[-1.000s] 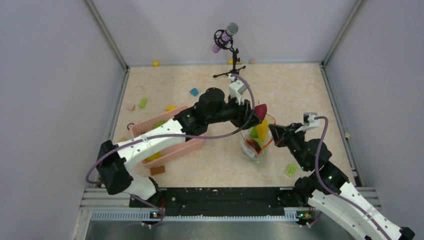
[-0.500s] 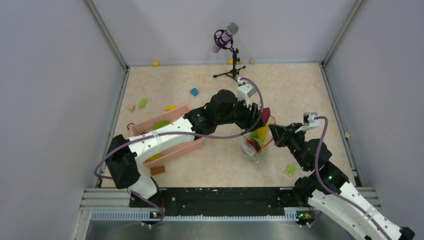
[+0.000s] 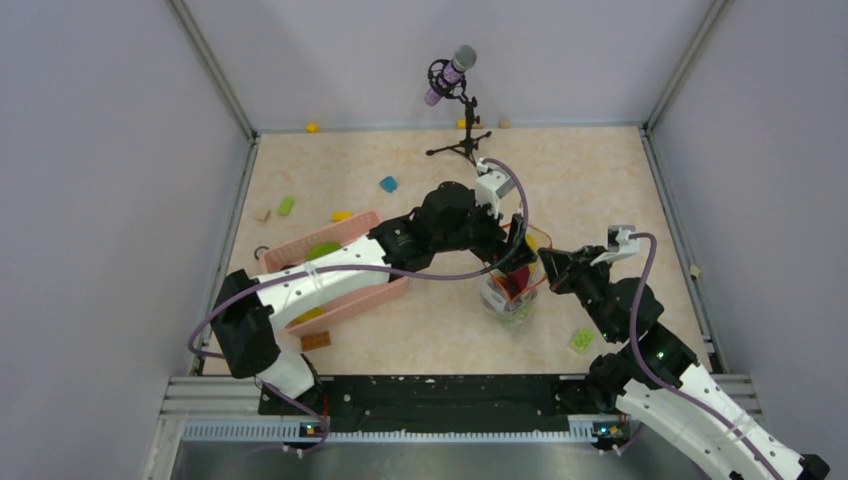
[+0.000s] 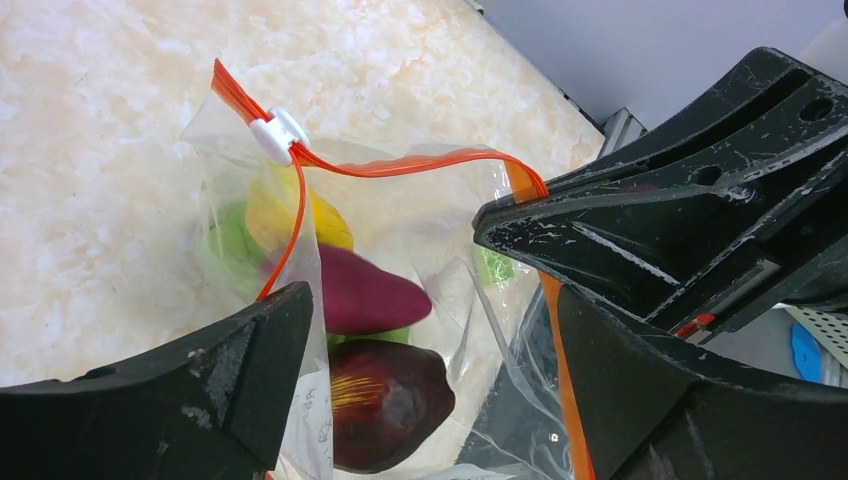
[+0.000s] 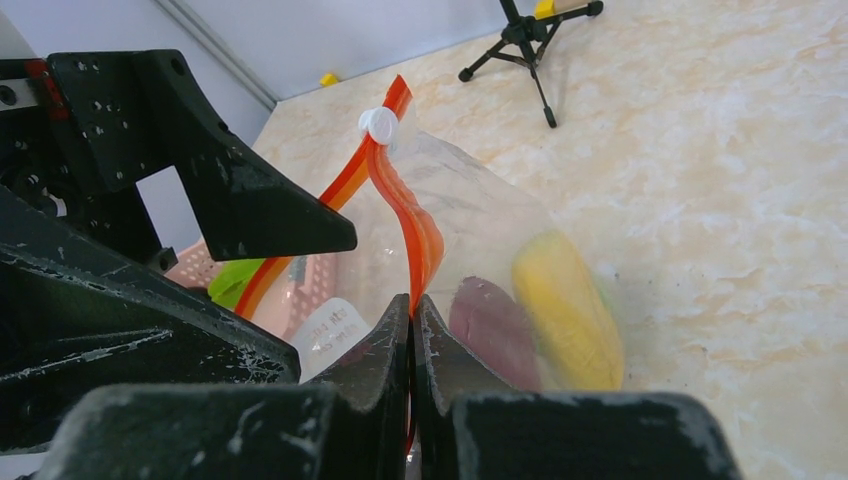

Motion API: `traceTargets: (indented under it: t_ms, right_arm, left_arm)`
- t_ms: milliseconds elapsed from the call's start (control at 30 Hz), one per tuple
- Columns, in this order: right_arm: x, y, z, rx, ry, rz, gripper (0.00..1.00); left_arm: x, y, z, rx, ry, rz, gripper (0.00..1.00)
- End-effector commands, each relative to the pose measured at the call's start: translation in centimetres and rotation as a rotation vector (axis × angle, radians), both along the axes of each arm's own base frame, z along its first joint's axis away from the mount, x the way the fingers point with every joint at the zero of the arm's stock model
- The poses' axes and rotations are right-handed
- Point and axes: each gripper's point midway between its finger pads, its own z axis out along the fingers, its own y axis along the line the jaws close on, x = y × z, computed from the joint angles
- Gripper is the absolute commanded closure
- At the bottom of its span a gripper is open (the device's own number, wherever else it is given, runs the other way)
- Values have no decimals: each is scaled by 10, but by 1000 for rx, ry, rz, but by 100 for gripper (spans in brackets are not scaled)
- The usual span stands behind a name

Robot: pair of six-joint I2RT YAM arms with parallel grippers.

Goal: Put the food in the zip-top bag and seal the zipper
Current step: Place the fake vegetable in the zipper food storage bag, then pick up the fake fruit from the bin.

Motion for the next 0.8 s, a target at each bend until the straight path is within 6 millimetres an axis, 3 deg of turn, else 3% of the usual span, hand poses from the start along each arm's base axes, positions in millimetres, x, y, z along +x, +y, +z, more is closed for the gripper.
traceTargets:
  t_ms: [0, 100, 200, 533, 633, 767]
  right_arm:
    - [2, -1, 8, 13, -28, -10, 100]
    - [2, -1, 8, 13, -27, -11, 100]
    - [2, -1, 9, 14, -29, -11, 100]
    - [2, -1, 7, 17, -25, -13, 100]
    - [2, -1, 7, 17, -26, -15, 100]
    - [2, 0, 7, 18, -27, -6, 100]
  left_arm:
    - [-6, 5, 36, -68, -62, -16, 3]
    - [-6, 15, 37, -60, -70, 16, 3]
    - [0, 38, 36, -40, -91, 119, 3]
    - [32, 164, 5, 0, -104, 670, 3]
    - [45, 204, -15, 49, -51, 823, 3]
    - [64, 259, -61, 72, 98, 1031, 3]
